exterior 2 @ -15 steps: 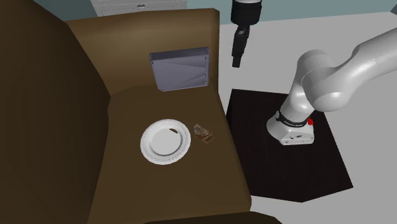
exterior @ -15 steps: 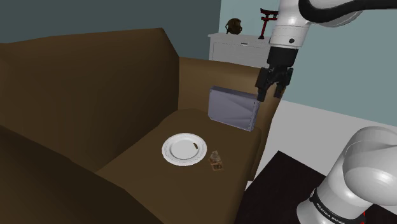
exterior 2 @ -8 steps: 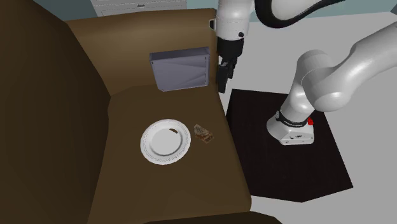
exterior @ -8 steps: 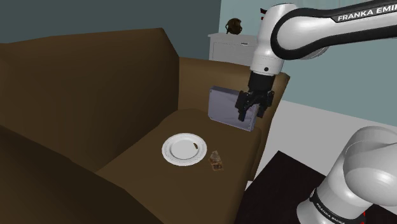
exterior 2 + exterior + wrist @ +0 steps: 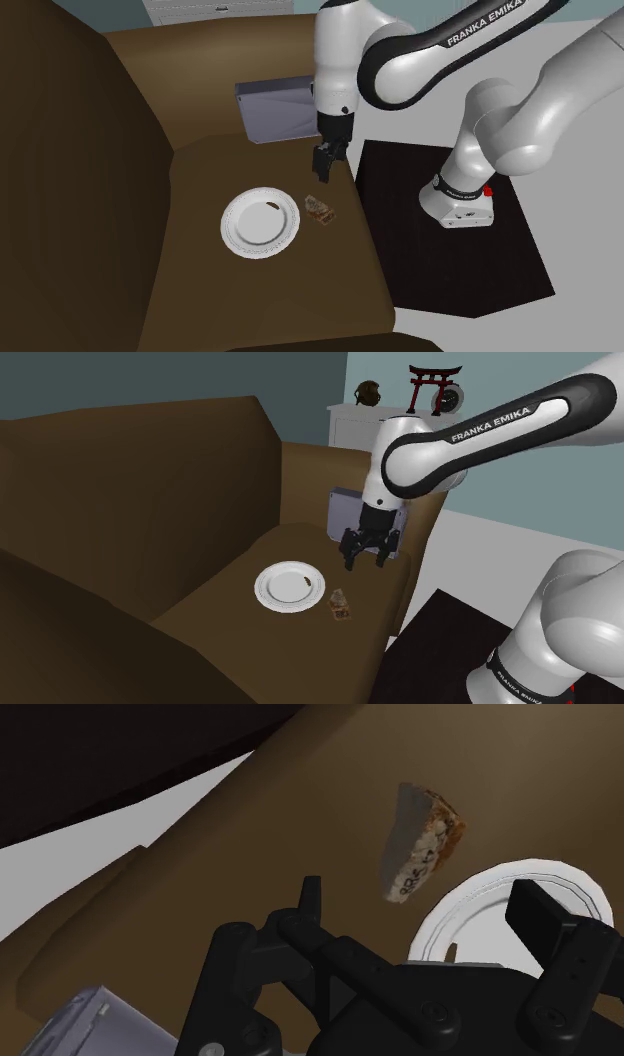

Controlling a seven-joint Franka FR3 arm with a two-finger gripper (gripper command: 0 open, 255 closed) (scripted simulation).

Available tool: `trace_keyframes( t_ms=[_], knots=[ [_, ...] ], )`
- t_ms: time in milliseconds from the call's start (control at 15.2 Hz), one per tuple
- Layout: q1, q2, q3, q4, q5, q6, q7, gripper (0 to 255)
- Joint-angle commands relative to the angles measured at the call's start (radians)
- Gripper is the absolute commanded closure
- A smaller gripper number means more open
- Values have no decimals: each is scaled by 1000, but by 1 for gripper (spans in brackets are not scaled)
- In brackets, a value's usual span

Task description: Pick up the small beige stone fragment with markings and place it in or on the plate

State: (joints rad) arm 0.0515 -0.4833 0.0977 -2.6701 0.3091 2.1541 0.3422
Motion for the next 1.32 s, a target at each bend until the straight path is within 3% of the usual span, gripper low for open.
trace_keyframes(
  t_ms=[0,330,858,1254],
  knots=[
    [12,68,16,-14,34,88,15,0],
    [44,276,47,11,121,282,36,0],
    [70,388,64,-2,177,409,4,0],
    [70,388,64,-2,177,409,4,0]
  ],
)
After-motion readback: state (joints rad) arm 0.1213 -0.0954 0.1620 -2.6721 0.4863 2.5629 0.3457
